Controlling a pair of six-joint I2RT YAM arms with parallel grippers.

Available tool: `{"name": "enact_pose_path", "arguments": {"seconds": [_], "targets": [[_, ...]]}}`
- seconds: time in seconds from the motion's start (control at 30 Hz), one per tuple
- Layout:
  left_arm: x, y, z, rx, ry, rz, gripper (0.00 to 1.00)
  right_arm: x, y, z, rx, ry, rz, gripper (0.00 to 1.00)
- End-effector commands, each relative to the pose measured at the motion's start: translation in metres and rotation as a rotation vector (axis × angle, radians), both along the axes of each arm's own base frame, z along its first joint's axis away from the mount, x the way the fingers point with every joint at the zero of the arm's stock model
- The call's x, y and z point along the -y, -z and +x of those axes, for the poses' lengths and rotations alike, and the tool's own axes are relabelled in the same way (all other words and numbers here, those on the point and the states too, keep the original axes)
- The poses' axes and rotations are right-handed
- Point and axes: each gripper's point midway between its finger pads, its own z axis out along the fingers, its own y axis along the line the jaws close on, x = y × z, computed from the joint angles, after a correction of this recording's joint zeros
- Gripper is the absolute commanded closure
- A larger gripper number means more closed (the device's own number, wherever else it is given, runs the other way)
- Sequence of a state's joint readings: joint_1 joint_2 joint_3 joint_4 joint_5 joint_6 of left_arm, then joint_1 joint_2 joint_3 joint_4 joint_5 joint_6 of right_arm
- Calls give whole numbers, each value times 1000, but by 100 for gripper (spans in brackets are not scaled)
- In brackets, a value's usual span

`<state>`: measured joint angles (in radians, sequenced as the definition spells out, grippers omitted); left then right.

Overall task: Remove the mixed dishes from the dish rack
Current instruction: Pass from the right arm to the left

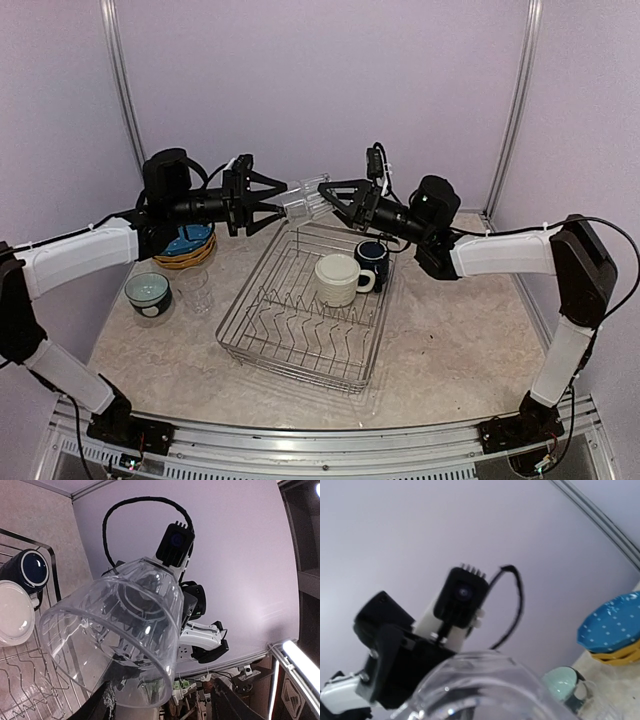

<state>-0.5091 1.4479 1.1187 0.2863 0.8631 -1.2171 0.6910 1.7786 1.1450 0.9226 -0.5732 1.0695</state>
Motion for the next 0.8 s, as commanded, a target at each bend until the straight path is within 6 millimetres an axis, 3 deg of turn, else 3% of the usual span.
{"name": "enact_pose_path", "arguments": {"seconds": [0.0, 0.23, 0.4, 0.5, 0.63, 0.77], "targets": [[14, -13, -4, 19, 64, -66, 44, -2, -11, -9, 34, -35, 61, 81], [20, -17, -4, 28, 86, -99, 67, -7, -4, -11, 28, -36, 49, 81], [20, -10, -3, 11, 79, -77, 93, -6, 1, -11, 20, -26, 37, 74], [16, -5, -2, 2, 64, -62, 100, -6, 6, -10, 17, -16, 12, 60], [3, -4, 2, 10, 19, -34, 100, -2, 15, -8, 12, 11, -30, 30], [-21, 2, 9, 12, -62, 44, 100, 5, 30, 0, -11, 60, -123, 11]]}}
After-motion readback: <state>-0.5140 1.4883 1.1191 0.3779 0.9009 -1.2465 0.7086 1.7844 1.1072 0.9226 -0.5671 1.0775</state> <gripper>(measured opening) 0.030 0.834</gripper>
